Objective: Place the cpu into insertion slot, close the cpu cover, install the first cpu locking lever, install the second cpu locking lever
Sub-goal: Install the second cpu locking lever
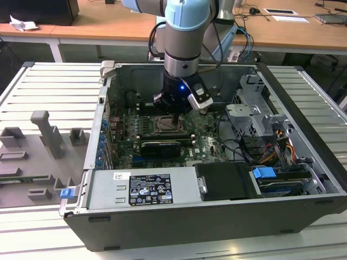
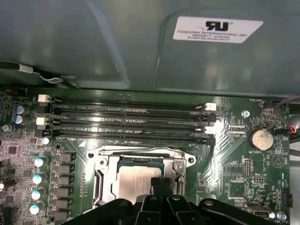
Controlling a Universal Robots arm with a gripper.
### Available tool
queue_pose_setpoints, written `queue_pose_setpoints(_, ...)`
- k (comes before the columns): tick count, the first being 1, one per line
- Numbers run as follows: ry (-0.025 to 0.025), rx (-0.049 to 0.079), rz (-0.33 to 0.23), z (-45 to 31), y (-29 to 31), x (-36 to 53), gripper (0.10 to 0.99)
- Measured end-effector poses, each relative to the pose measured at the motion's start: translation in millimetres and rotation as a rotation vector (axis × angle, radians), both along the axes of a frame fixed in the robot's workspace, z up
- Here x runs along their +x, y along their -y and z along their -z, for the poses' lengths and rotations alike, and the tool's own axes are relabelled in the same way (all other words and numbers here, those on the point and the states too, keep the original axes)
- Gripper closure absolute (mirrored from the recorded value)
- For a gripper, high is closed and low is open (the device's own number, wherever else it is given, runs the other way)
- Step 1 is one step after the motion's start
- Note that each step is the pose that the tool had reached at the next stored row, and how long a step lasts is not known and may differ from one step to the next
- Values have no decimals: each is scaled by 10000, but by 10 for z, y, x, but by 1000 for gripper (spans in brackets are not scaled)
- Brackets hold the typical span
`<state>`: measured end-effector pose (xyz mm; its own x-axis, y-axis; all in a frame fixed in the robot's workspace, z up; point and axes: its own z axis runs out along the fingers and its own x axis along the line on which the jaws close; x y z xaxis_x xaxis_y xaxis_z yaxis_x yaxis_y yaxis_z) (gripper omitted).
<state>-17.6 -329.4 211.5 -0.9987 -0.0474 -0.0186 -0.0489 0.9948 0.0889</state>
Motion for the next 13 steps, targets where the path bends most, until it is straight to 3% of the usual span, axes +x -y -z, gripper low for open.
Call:
queue_pose_setpoints(5,-1,0,0,-17,15,0,980)
queue_pose_setpoints(13,1,3,0,-192,19,0,980)
